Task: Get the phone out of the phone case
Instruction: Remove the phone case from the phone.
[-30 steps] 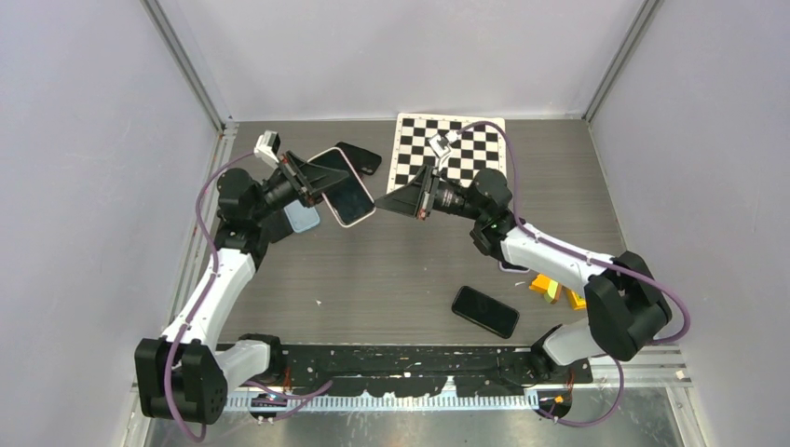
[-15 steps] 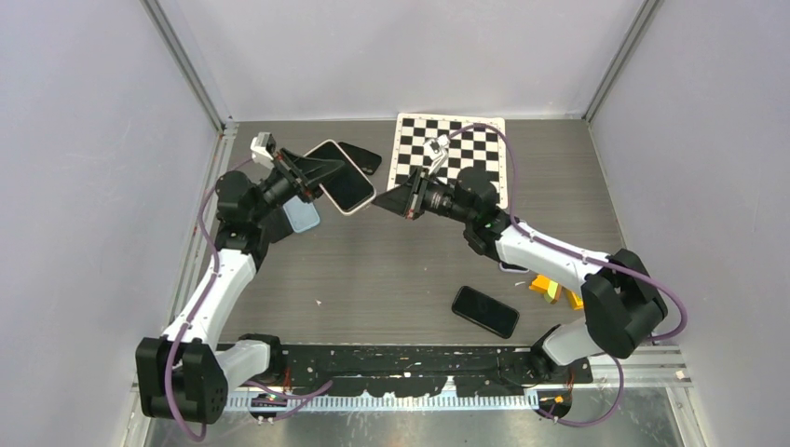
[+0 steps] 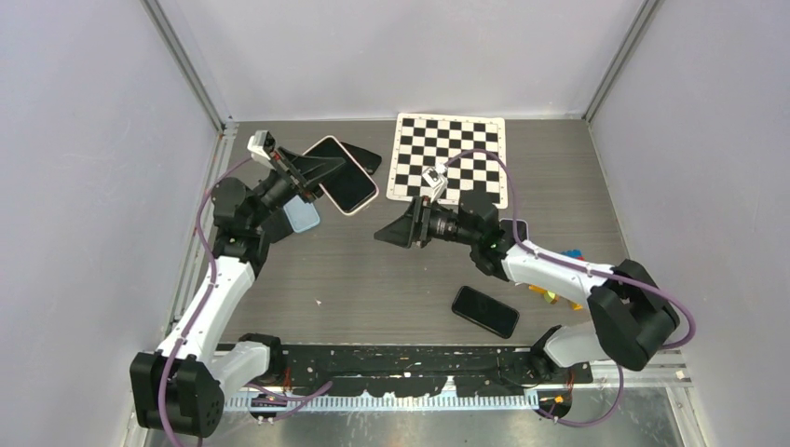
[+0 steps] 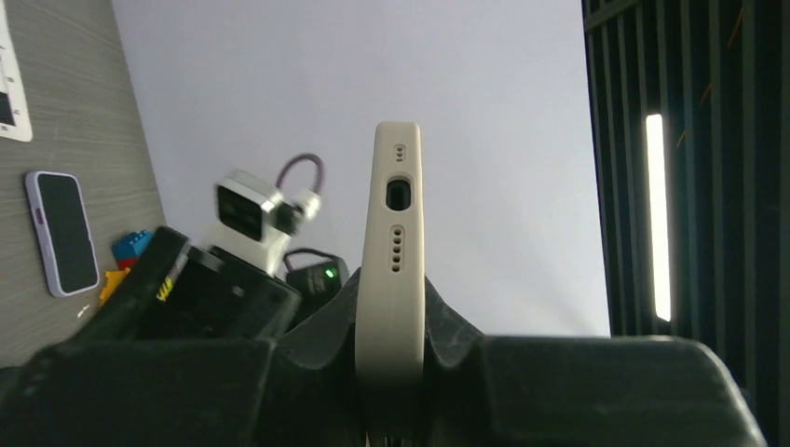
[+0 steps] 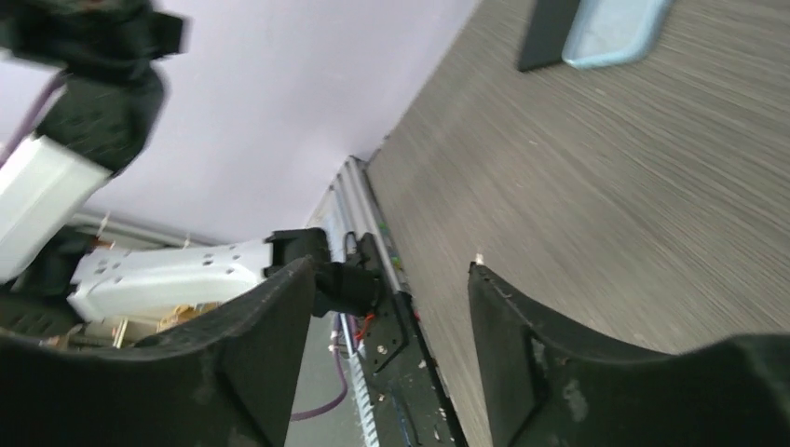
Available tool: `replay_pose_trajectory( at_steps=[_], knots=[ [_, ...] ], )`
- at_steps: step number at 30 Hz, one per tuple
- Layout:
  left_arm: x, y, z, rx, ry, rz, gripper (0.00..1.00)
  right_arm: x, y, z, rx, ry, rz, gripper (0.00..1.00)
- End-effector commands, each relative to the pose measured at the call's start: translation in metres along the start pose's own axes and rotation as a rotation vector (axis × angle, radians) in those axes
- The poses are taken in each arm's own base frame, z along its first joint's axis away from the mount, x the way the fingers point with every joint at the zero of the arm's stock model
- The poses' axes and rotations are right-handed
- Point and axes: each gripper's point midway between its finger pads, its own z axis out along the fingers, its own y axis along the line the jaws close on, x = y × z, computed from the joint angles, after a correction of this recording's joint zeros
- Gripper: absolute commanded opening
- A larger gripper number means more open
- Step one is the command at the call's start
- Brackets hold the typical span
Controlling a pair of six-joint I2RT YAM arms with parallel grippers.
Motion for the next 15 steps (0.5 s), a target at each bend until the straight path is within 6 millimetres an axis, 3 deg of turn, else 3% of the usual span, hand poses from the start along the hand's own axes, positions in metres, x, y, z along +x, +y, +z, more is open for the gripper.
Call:
replay_pose_trajectory(
  at_steps=[1,6,10,15],
  knots=[
    [-0.012,-0.008,-0.002,0.014,-0.095,0.027,0.00,-0.008,0.077,-0.010,-0.256,-0.087,-0.166,0.72],
    [-0.018,0.021,-0.008,-0.056,-0.154,-0.052,0.00,-0.007,0.122,-0.006,-0.318,-0.170,-0.229,0.78],
    [-0.019,0.041,-0.015,-0.091,-0.189,-0.121,0.00,-0.030,0.127,0.000,-0.292,-0.289,-0.160,0.71],
    [-0.018,0.056,-0.022,-0.124,-0.226,-0.168,0.00,-0.038,0.120,0.020,-0.277,-0.298,-0.072,0.56]
  ],
)
